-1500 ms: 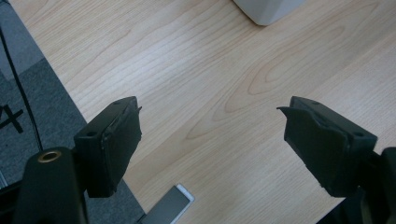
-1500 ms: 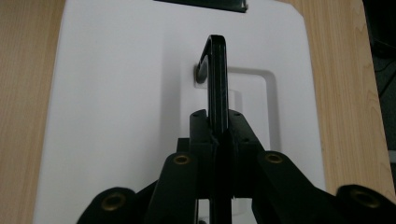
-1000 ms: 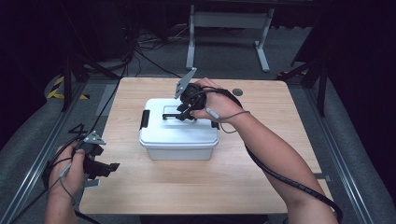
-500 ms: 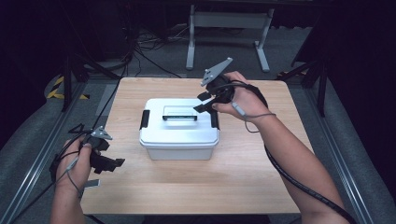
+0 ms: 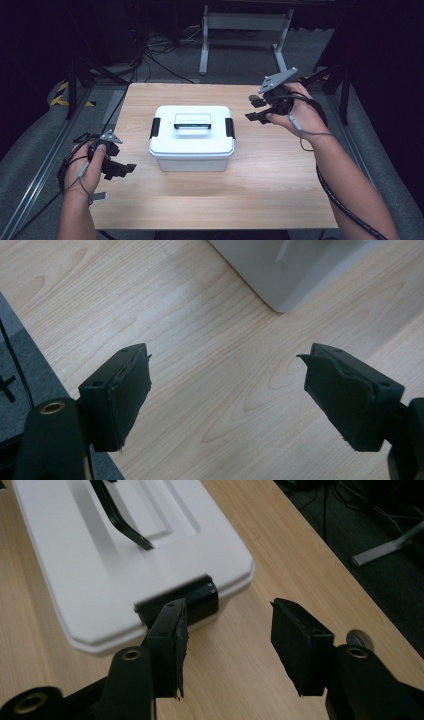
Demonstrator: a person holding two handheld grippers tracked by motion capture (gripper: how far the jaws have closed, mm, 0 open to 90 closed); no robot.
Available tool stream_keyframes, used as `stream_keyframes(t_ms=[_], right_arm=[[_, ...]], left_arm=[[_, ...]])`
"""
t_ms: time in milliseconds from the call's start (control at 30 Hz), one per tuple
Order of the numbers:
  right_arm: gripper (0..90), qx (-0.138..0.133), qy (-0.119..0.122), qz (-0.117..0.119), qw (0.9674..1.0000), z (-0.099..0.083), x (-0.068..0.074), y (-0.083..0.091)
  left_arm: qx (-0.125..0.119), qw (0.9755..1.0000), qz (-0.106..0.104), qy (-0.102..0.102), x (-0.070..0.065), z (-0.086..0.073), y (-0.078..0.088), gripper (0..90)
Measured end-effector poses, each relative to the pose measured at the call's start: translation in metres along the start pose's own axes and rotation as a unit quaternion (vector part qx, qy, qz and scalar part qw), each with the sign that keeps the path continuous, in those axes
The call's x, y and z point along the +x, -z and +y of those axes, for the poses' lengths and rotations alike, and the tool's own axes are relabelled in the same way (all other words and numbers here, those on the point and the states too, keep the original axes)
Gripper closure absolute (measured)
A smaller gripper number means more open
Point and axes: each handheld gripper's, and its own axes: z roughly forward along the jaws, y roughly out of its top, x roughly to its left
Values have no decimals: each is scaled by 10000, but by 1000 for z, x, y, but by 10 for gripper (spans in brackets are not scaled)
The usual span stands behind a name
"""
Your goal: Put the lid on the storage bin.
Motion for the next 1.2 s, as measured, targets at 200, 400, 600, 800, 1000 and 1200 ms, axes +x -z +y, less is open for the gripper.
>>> stream_keyframes(t_ms=[200, 400, 600, 800, 1000, 1200], right_arm=[[503, 94, -77, -185, 9998, -21, -12, 15], [454, 122, -471, -455, 9978, -37, -23, 27], [427, 153, -637, -573, 9962, -53, -25, 27], [417, 177, -689, -765, 9945, -75, -25, 25], [408, -37, -641, -635, 9959, -100, -21, 21], [429, -136, -1082, -909, 9899, -132, -19, 15]], left_arm=[[8, 10000, 25, 65, 1, -1, -1, 187], [-88, 9995, 133, 265, 5, -7, 2, 179], [-57, 9994, 153, 312, 5, -15, 4, 188], [-67, 9994, 137, 310, 3, -25, 7, 193], [-91, 9992, 169, 338, 2, -26, 5, 193], [-62, 9993, 156, 344, 1, -25, 0, 192]])
